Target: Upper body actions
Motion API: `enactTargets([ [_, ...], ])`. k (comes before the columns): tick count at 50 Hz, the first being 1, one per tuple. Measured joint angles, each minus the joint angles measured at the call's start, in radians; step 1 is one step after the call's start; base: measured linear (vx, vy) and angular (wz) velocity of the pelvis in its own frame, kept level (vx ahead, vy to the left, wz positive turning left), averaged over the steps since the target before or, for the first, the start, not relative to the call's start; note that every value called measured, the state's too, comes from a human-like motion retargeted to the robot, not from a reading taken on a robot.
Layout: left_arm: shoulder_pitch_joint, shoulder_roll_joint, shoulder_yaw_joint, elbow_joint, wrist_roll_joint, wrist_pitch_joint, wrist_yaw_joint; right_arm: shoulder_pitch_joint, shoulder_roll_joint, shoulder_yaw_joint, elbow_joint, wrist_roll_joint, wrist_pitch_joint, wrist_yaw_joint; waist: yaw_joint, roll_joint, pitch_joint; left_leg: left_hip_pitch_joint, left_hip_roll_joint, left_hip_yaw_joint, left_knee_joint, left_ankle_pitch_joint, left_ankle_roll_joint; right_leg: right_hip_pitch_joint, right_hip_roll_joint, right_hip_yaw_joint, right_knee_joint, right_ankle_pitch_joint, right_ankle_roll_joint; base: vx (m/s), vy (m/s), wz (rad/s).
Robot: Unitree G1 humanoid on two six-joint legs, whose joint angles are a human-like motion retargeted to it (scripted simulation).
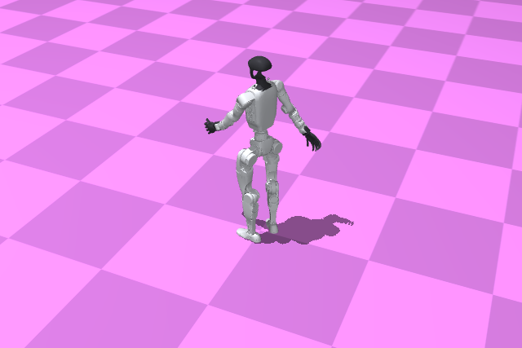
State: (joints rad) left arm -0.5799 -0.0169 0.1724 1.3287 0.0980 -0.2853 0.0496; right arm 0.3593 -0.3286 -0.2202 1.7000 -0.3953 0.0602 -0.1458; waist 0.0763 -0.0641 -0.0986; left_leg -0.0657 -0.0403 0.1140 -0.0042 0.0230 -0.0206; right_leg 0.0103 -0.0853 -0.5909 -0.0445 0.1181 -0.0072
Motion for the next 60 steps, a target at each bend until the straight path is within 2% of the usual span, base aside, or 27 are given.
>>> enactTargets([
  [5,0.081,0.010,-0.007,0.042,-0.014,0.020,-0.030,-0.086,0.016,0.111,0.000,0.054,0.042,0.006,0.015,0.015,-0.003,0.011,0.000,0.011,-0.003,-0.004,0.003,-0.001,0.004,0.021,0.003,0.000,-0.004,0.01,0.06,-0.09],
  [10,0.296,0.051,0.013,0.194,-0.058,0.025,-0.054,-0.348,0.122,0.351,0.000,-0.065,0.057,0.156,0.009,0.028,-0.007,0.037,0.004,0.027,-0.011,-0.011,0.005,-0.002,0.012,0.044,0.010,0.002,-0.010,0.01,0.02,-0.12],
  [13,0.449,0.084,0.088,0.343,-0.086,0.071,-0.065,-0.545,0.233,0.442,0.000,-0.212,-0.020,0.286,-0.006,0.040,-0.005,0.057,0.012,0.053,-0.014,-0.019,0.003,-0.007,0.017,0.071,0.018,0.006,-0.015,-0.02,0.04,-0.44],
  [15,0.589,0.096,0.171,0.371,-0.084,0.148,-0.080,-0.666,0.314,0.482,-0.019,-0.265,-0.103,0.356,-0.020,0.050,0.001,0.068,0.017,0.072,-0.017,-0.025,0.002,-0.013,0.021,0.090,0.023,0.009,-0.016,-0.04,0.01,-0.47],
  [19,0.865,0.108,0.260,0.371,-0.086,0.262,-0.169,-0.785,0.427,0.533,-0.263,-0.217,-0.221,0.463,-0.039,0.061,0.011,0.081,0.025,0.095,-0.022,-0.034,0.000,-0.028,0.026,0.122,0.032,0.012,-0.016,-0.02,-0.02,-0.31],
  [22,1.016,0.120,0.300,0.371,-0.021,0.263,-0.226,-0.840,0.470,0.551,-0.423,-0.124,-0.284,0.508,-0.041,0.061,0.014,0.079,0.028,0.100,-0.023,-0.036,-0.003,-0.036,0.026,0.133,0.036,0.012,-0.013,0.00,0.00,0.00],
  [25,1.103,0.135,0.326,0.371,0.045,0.260,-0.219,-0.863,0.470,0.564,-0.539,-0.068,-0.351,0.530,-0.041,0.055,0.015,0.072,0.027,0.090,-0.022,-0.034,-0.004,-0.037,0.023,0.129,0.037,0.010,-0.010,0.00,-0.01,0.08],
  [30,1.100,0.146,0.338,0.371,0.003,0.276,-0.177,-0.816,0.412,0.578,-0.567,-0.119,-0.383,0.524,-0.047,0.046,0.010,0.056,0.018,0.052,-0.016,-0.025,-0.002,-0.023,0.016,0.100,0.031,0.002,-0.005,0.04,-0.01,0.39],
  [33,0.988,0.148,0.305,0.371,-0.078,0.284,-0.156,-0.730,0.359,0.555,-0.490,-0.190,-0.364,0.483,-0.042,0.043,0.003,0.045,0.009,0.028,-0.014,-0.017,0.000,-0.012,0.011,0.076,0.024,-0.001,-0.002,0.08,0.03,0.43],
  [36,0.822,0.130,0.286,0.371,-0.175,0.263,-0.110,-0.637,0.314,0.483,-0.319,-0.290,-0.300,0.382,-0.027,0.037,-0.004,0.035,0.001,0.009,-0.011,-0.011,0.003,0.000,0.006,0.053,0.017,-0.002,0.001,0.08,0.03,0.35],
  [40,0.556,0.091,0.250,0.371,-0.244,0.182,-0.065,-0.535,0.235,0.355,0.000,-0.365,-0.101,0.220,-0.008,0.024,-0.013,0.022,-0.010,-0.016,-0.008,-0.003,0.006,0.013,-0.002,0.020,0.006,-0.003,0.006,0.06,0.01,0.32],
  [42,0.418,0.067,0.213,0.361,-0.227,0.140,-0.081,-0.418,0.171,0.304,0.000,-0.326,0.041,0.236,0.003,0.016,-0.009,0.018,-0.016,-0.023,-0.007,-0.001,0.009,0.018,-0.005,0.008,0.003,-0.003,0.008,0.01,-0.01,0.22],
  [45,0.280,0.020,0.139,0.245,-0.178,0.094,-0.097,-0.263,0.096,0.213,0.000,-0.246,0.147,0.221,0.007,0.009,-0.004,0.011,-0.022,-0.028,-0.005,-0.001,0.013,0.021,-0.010,-0.004,0.000,-0.004,0.012,0.00,0.00,0.00],
  [49,0.176,-0.010,0.048,0.054,-0.114,0.047,-0.070,-0.114,0.038,0.083,0.000,-0.147,0.108,0.125,-0.002,0.008,-0.003,0.011,-0.024,-0.019,-0.005,-0.004,0.015,0.021,-0.013,-0.002,-0.002,-0.002,0.013,-0.01,-0.01,-0.05],
  [53,0.142,-0.006,0.012,-0.083,-0.060,0.018,-0.042,-0.041,0.007,-0.009,0.000,-0.087,0.072,0.067,-0.014,0.013,-0.006,0.021,-0.021,0.006,-0.006,-0.012,0.016,0.016,-0.011,0.012,0.000,0.002,0.011,0.00,0.00,-0.33],
  [57,0.161,-0.002,0.013,-0.126,-0.048,0.010,-0.054,-0.046,0.003,-0.010,0.000,-0.011,0.085,0.030,-0.011,0.022,-0.005,0.036,-0.013,0.039,-0.007,-0.023,0.016,0.011,-0.006,0.029,0.003,0.007,0.009,0.00,0.03,-0.42],
  [60,0.205,-0.001,0.031,-0.078,-0.055,0.013,-0.051,-0.096,0.034,0.030,0.000,0.006,0.076,0.021,-0.011,0.029,-0.007,0.046,-0.009,0.053,-0.009,-0.028,0.017,0.009,-0.001,0.040,0.006,0.008,0.007,0.00,0.02,-0.19],
])
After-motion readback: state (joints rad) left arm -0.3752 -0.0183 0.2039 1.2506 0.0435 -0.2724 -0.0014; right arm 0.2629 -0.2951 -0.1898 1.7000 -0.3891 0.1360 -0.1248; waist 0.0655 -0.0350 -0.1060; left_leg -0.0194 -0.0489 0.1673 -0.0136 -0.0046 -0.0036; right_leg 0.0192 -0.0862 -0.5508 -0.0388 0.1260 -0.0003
